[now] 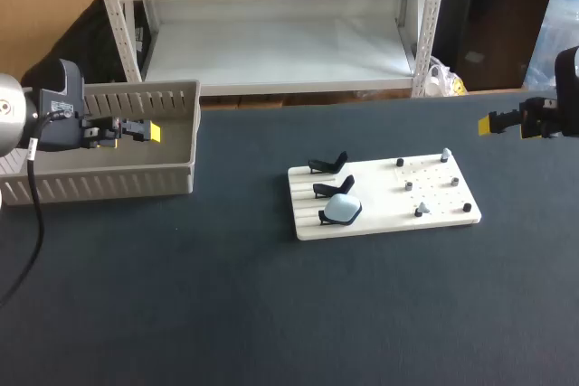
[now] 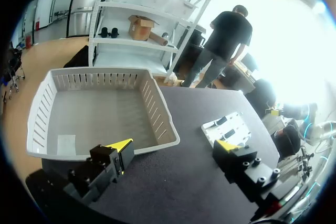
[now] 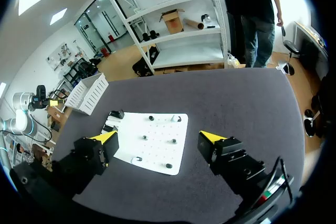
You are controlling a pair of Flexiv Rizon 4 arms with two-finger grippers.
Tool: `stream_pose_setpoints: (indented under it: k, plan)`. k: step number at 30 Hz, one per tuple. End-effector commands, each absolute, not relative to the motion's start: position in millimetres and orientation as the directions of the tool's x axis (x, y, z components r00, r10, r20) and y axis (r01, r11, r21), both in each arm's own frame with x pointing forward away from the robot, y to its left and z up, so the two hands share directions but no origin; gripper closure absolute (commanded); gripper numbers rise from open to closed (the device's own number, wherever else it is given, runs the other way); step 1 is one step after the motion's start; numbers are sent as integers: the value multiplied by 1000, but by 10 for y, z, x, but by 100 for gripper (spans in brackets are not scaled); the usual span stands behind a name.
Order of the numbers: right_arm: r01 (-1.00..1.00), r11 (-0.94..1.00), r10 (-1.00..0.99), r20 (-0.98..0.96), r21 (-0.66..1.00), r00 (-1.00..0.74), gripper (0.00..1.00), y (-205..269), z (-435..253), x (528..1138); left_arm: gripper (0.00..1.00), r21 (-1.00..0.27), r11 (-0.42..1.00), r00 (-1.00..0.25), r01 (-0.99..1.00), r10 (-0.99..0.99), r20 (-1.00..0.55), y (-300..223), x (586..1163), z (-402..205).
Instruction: Pick up each earbud case from the left stands, insert the matching earbuds, close the lid, and place the case in the box.
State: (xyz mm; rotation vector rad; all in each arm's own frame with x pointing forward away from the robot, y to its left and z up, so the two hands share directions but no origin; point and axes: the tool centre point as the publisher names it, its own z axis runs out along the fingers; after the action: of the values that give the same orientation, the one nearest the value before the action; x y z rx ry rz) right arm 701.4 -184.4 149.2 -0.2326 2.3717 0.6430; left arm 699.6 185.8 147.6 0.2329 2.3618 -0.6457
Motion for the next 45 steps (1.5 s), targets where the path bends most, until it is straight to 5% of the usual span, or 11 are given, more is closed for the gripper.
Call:
stream_pose_setpoints:
  k: [1, 30, 45]
  plan:
    - [-325, 863, 0, -643, 387, -766, 0, -1851, 1491, 7015, 0, -386, 863, -763, 324, -2, -646, 1855, 6998, 1487]
    - [-325, 863, 0, -643, 387, -766, 0, -1851, 1491, 7015, 0, -373, 866, -761, 333, 13, -649, 1854, 7002, 1499]
    - [-325, 863, 0, -643, 387, -766, 0, -1851, 1491, 7015, 0, -183, 602, -469, 777, 361, -806, 1391, 6968, 1975]
